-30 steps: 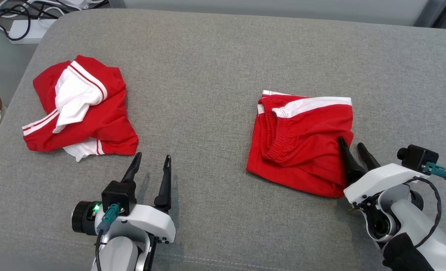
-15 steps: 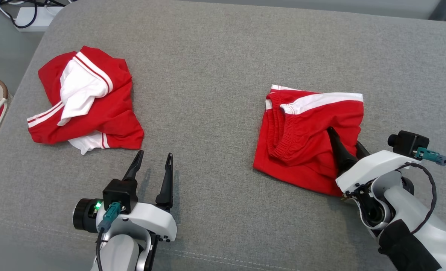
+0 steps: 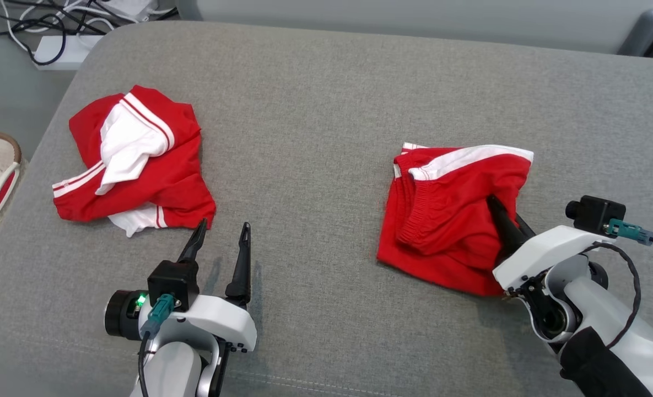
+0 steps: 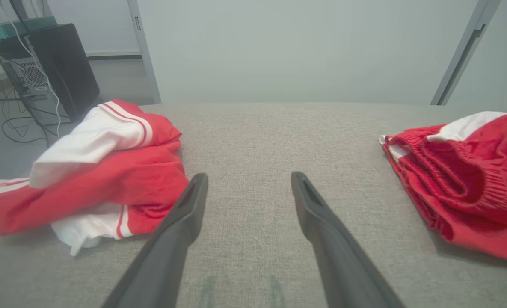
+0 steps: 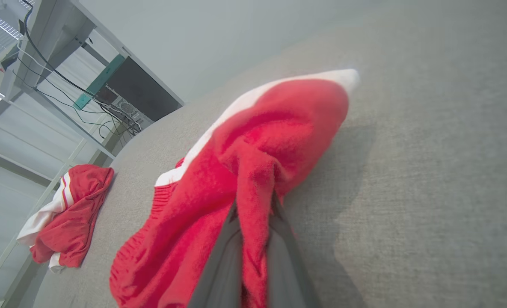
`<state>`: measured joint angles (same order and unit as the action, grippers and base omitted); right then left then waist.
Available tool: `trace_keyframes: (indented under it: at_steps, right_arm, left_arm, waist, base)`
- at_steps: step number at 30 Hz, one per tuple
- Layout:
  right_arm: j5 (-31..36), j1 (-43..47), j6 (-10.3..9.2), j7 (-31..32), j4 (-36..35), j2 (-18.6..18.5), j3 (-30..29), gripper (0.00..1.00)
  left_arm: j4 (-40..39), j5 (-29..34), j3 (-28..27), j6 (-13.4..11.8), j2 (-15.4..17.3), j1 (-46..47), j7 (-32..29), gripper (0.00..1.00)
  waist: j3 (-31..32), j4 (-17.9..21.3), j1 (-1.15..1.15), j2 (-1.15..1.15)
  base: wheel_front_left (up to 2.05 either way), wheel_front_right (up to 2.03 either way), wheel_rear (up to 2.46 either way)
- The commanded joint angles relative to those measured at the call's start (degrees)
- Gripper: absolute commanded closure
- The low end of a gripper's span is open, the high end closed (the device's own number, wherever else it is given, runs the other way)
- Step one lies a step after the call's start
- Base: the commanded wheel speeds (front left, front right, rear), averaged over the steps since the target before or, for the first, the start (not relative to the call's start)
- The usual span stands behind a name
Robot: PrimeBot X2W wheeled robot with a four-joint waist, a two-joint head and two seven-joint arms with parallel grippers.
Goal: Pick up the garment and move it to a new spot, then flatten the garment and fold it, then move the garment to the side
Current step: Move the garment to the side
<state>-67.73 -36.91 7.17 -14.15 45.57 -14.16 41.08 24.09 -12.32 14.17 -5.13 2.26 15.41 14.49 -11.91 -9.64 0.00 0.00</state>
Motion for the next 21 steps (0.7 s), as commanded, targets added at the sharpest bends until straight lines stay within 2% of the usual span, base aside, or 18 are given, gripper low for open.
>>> trace_keyframes:
  at_steps: [1, 6, 12, 21]
  right_arm:
    - [0.7, 1.4, 0.32, -0.8, -0.7, -0.4, -0.1, 1.00]
    - [2.4, 4.0, 0.32, -0.8, -0.6, 0.1, -2.9, 1.00]
    - [4.1, 7.3, 0.32, -0.8, -0.8, 1.2, -4.3, 1.00]
    - [6.2, 10.0, 0.32, -0.8, -2.7, 2.3, -7.4, 1.00]
  left_arm:
    - [-1.4, -0.3, -1.9, -0.3, 0.6, 0.1, 0.5, 0.00]
    - [-1.4, 0.0, -1.7, 0.1, 0.6, -1.2, 0.5, 0.00]
    - [-1.6, 1.1, -2.6, 0.7, 0.6, -1.7, 0.5, 0.00]
    - [-2.2, 2.9, -3.9, 1.7, 0.6, -1.3, 0.5, 0.00]
  waist:
    - [1.1, 1.1, 0.00, 0.00]
    - [4.2, 4.5, 0.00, 0.00]
    - [6.0, 10.6, 0.00, 0.00]
    - [4.8, 23.4, 0.00, 0.00]
  base:
    - [0.00, 0.00, 0.00]
    - [0.00, 0.00, 0.00]
    - [0.00, 0.00, 0.00]
    - [0.00, 0.00, 0.00]
